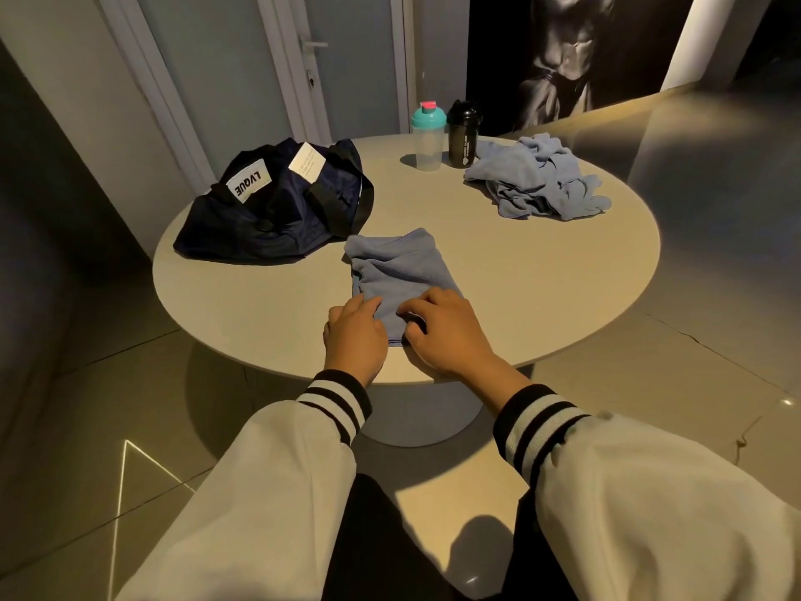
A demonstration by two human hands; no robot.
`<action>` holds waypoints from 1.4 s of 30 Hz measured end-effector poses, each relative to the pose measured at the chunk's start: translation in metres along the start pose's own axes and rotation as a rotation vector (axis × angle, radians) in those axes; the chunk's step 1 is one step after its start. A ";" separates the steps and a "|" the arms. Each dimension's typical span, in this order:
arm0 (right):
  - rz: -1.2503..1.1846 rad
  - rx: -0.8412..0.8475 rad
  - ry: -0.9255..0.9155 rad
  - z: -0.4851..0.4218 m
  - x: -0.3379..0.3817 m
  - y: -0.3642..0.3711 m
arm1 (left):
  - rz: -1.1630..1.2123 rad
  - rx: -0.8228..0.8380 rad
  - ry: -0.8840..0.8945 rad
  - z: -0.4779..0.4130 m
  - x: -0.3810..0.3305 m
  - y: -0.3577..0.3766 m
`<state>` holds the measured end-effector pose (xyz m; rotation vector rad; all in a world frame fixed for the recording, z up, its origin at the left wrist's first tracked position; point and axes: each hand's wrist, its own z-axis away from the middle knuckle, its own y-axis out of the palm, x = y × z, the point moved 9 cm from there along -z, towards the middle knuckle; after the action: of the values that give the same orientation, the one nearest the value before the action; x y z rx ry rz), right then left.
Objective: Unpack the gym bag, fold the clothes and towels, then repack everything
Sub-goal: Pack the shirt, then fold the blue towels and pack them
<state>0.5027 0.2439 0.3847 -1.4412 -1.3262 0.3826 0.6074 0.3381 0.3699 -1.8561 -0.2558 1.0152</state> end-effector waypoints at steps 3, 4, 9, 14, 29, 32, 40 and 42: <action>-0.001 -0.002 0.002 0.001 0.001 -0.001 | 0.082 -0.021 -0.018 -0.001 0.002 -0.004; 0.002 -0.002 0.004 0.001 0.000 0.000 | 0.102 -0.022 -0.023 -0.001 0.003 -0.004; 0.036 -0.019 0.039 -0.007 0.005 -0.007 | 0.199 -0.026 -0.052 -0.013 0.005 -0.008; 0.063 -0.047 0.107 -0.044 0.008 -0.019 | 0.212 -0.035 -0.110 -0.051 0.010 -0.015; 0.085 0.227 0.206 -0.161 -0.035 0.032 | 0.059 -0.027 -0.020 -0.145 0.024 0.002; 0.073 0.219 0.223 -0.161 -0.039 0.040 | 0.010 0.020 -0.067 -0.150 0.035 0.012; 0.094 0.097 0.162 -0.151 -0.039 0.039 | 0.018 0.019 -0.011 -0.154 0.027 0.011; 0.084 0.073 0.209 -0.153 -0.043 0.031 | 0.161 0.022 0.031 -0.155 0.020 0.009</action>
<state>0.6273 0.1410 0.3962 -1.4377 -1.0766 0.3222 0.7320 0.2434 0.3804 -1.8941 -0.0775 1.0932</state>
